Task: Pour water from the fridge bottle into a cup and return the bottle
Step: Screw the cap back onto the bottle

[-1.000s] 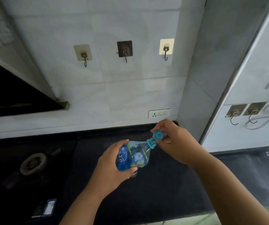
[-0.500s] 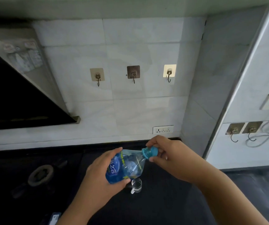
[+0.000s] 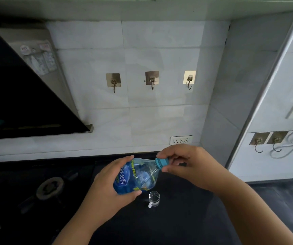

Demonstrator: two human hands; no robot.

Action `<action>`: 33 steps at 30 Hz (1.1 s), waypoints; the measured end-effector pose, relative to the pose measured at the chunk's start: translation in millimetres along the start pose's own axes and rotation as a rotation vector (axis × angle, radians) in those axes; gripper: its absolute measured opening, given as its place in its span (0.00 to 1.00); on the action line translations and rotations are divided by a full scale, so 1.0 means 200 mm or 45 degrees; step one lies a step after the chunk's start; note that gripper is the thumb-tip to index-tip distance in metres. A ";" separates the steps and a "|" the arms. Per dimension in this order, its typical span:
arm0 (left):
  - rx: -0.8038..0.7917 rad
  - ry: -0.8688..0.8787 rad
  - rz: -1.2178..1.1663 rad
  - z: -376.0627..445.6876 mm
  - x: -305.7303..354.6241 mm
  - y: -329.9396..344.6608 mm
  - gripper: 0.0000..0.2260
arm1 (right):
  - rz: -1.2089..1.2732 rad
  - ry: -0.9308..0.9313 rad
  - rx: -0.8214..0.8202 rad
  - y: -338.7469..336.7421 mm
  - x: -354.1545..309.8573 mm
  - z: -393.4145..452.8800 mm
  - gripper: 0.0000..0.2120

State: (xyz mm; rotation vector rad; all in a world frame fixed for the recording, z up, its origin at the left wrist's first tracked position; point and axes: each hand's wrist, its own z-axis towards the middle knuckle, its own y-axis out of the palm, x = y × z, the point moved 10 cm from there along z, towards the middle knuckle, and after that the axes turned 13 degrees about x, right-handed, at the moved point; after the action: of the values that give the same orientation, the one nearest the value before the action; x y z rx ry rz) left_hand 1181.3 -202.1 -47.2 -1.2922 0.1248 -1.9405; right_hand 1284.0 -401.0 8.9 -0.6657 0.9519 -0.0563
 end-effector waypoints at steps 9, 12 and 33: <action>-0.328 -0.243 -0.259 0.01 -0.06 -0.05 0.39 | -0.160 -0.556 0.004 0.02 -0.27 -0.02 0.12; -0.346 -0.236 -0.256 0.03 -0.07 -0.08 0.38 | -0.180 -0.507 -0.001 0.05 -0.28 -0.02 0.13; -0.227 0.531 0.334 -0.01 0.06 -0.10 0.43 | -0.656 0.287 0.232 0.21 -0.01 -0.20 0.31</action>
State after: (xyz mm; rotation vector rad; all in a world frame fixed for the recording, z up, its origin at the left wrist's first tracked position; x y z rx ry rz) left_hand 1165.2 -197.0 -29.2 -0.9072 0.6552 -1.9718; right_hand 1241.9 -387.3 -27.7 -0.7303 0.9559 -0.6785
